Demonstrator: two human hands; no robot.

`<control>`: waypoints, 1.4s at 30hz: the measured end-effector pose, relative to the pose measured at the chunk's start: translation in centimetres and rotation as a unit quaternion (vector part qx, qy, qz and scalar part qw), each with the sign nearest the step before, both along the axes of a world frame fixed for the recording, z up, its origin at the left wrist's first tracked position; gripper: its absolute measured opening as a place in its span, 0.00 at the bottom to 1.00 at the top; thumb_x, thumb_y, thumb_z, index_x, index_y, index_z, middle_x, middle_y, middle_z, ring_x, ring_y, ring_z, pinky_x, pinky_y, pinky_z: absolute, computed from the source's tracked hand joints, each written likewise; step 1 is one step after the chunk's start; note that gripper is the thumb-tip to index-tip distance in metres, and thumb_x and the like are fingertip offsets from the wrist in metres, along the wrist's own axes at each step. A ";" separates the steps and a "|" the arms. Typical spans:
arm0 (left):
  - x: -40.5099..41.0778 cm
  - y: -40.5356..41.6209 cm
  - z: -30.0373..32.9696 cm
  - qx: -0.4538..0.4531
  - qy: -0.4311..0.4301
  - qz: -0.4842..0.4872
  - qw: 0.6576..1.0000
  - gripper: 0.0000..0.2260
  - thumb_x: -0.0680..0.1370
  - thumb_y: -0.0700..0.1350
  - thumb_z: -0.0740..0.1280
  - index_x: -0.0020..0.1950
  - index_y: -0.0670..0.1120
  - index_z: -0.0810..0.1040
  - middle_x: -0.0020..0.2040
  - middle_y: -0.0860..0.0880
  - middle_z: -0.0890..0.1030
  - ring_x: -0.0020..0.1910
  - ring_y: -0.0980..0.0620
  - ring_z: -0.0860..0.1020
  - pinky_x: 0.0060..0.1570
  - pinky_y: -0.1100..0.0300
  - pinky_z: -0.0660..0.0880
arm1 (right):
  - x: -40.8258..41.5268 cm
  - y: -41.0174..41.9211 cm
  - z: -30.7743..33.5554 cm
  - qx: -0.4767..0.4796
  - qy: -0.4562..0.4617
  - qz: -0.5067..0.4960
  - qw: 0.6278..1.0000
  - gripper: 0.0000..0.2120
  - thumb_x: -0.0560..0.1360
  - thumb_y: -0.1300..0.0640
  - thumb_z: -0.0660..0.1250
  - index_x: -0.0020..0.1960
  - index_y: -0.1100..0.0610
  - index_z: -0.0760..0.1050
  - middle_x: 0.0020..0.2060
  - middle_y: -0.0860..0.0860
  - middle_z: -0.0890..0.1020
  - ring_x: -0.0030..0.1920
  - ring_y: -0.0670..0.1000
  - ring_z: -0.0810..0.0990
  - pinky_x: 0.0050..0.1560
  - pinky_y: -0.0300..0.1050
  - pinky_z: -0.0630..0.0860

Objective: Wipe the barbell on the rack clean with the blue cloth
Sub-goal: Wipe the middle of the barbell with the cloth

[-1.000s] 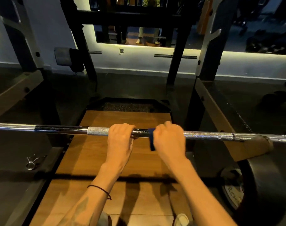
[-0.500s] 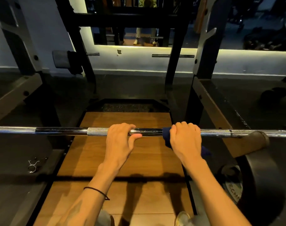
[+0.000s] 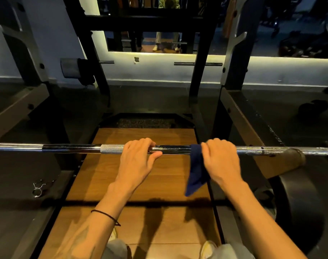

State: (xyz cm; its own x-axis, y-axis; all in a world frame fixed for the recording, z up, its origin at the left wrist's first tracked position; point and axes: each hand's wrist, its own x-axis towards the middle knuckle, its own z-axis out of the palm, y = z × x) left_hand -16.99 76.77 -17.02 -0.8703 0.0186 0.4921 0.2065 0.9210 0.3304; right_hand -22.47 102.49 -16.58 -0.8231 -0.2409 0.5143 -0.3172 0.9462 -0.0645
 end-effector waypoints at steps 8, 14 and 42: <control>-3.5 3.9 3.3 -0.180 -0.180 -0.075 0.964 0.22 0.81 0.65 0.51 0.54 0.49 0.74 0.51 0.49 0.80 0.49 0.47 0.78 0.50 0.50 0.74 | 0.2 -0.5 -0.9 0.025 0.008 -0.068 0.997 0.14 0.80 0.52 0.48 0.40 0.52 0.68 0.35 0.50 0.68 0.37 0.53 0.62 0.45 0.52 0.64; -3.4 5.4 2.2 -0.171 -0.139 -0.046 0.974 0.17 0.81 0.62 0.56 0.53 0.49 0.73 0.50 0.49 0.80 0.48 0.47 0.78 0.45 0.53 0.69 | 1.5 -4.3 -0.3 -0.016 -0.008 -0.018 1.000 0.16 0.82 0.53 0.49 0.39 0.50 0.68 0.35 0.49 0.74 0.36 0.53 0.68 0.43 0.51 0.61; -4.2 5.8 3.4 -0.110 -0.086 -0.059 0.989 0.21 0.79 0.68 0.54 0.40 0.52 0.68 0.36 0.55 0.72 0.39 0.50 0.74 0.40 0.54 0.66 | -0.9 5.2 0.5 0.078 -0.011 0.035 0.996 0.13 0.78 0.55 0.54 0.35 0.52 0.68 0.30 0.53 0.73 0.30 0.60 0.72 0.33 0.54 0.61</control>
State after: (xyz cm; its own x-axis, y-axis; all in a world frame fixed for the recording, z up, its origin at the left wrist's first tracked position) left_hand -21.19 82.61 -13.63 -0.9260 0.2147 0.3104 0.2750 0.9472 0.1651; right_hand -23.41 107.66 -16.04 -0.8126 -0.3739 0.4471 -0.3827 0.9209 0.0745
